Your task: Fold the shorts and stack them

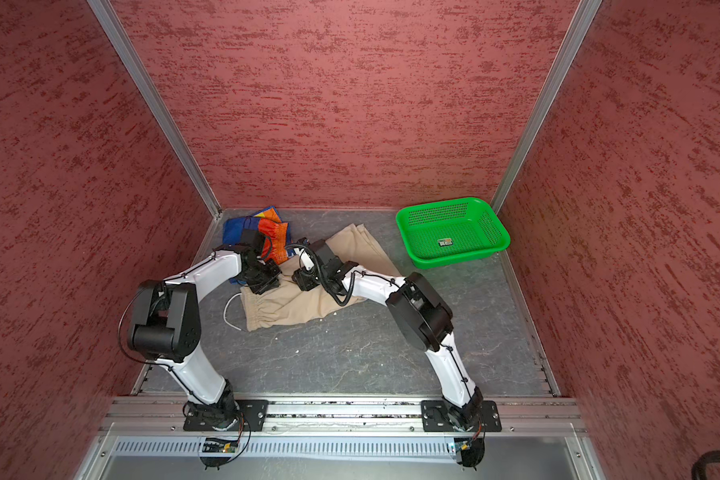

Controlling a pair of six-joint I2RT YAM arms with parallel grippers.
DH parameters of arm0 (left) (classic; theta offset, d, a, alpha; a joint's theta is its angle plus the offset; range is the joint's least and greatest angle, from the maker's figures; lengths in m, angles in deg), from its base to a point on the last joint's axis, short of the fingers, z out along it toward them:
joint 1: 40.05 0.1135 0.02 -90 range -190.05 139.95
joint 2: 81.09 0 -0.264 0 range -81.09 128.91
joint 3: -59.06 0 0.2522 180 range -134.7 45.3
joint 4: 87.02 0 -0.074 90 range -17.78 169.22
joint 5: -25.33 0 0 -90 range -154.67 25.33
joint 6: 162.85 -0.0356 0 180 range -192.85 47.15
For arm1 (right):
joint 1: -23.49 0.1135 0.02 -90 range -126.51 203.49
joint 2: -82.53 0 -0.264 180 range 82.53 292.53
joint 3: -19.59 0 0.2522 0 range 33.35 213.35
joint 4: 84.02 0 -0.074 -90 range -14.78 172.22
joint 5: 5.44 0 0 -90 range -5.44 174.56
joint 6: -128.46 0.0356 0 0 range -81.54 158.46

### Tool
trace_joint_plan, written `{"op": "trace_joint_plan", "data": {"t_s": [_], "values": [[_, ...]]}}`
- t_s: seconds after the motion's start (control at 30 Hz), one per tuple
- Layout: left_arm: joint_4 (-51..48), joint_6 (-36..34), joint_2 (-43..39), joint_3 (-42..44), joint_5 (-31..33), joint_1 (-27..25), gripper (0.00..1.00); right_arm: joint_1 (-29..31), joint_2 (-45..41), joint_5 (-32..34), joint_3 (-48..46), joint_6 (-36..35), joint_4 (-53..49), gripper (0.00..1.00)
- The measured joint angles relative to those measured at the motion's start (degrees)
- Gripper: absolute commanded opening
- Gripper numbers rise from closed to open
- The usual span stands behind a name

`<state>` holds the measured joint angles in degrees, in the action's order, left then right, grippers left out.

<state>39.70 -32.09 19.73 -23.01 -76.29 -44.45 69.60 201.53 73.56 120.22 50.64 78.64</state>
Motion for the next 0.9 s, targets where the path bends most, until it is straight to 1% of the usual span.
{"op": "trace_joint_plan", "data": {"t_s": [0.13, 0.2, 0.37, 0.47, 0.6, 0.63, 0.7, 0.83, 0.9], "values": [[2.14, 0.83, 0.24, 0.07, -2.49, 1.7, 0.1, 0.02, -6.71, 0.87, -7.93, 1.16, 1.81, 0.59], [2.73, 1.03, 0.22, 0.09, -3.72, 2.08, 0.15, 0.02, -8.0, 1.42, -11.63, 1.7, 2.12, 0.59], [2.49, 0.74, -2.56, 1.44, -6.05, 2.47, 0.2, 0.02, -8.31, 4.28, -21.79, 3.26, 0.59, 0.59], [0.76, 0.09, -7.56, 2.71, -6.38, 2.99, 0.23, 0.04, -9.77, 5.95, -25.51, 4.17, 1.46, 0.58], [-1.66, -1.51, -16.96, 5.6, -5.81, 3.45, 0.38, -0.22, -13.51, 7.63, -30.03, 5.62, 0.39, 0.59], [-2.6, -1.9, -19.43, 6.82, -5.29, 3.37, 0.4, -0.39, -14.47, 7.91, -30.91, 5.97, -0.24, 0.59], [-4.55, -2.4, -23.85, 9.77, -4.04, 2.78, 0.41, -1.03, -16.57, 8.48, -31.93, 6.67, -1.84, 0.6], [-8.57, -2.54, -31.43, 17.42, -0.79, -0.15, 0.42, -5.2, -22.62, 8.79, -33.2, 9.4, -5.29, 0.65], [-10.6, -2.23, -35.41, 21.68, 1.16, -1.77, 0.46, -9.42, -26.12, 8.39, -33.68, 11.69, -6.19, 0.67]]}}
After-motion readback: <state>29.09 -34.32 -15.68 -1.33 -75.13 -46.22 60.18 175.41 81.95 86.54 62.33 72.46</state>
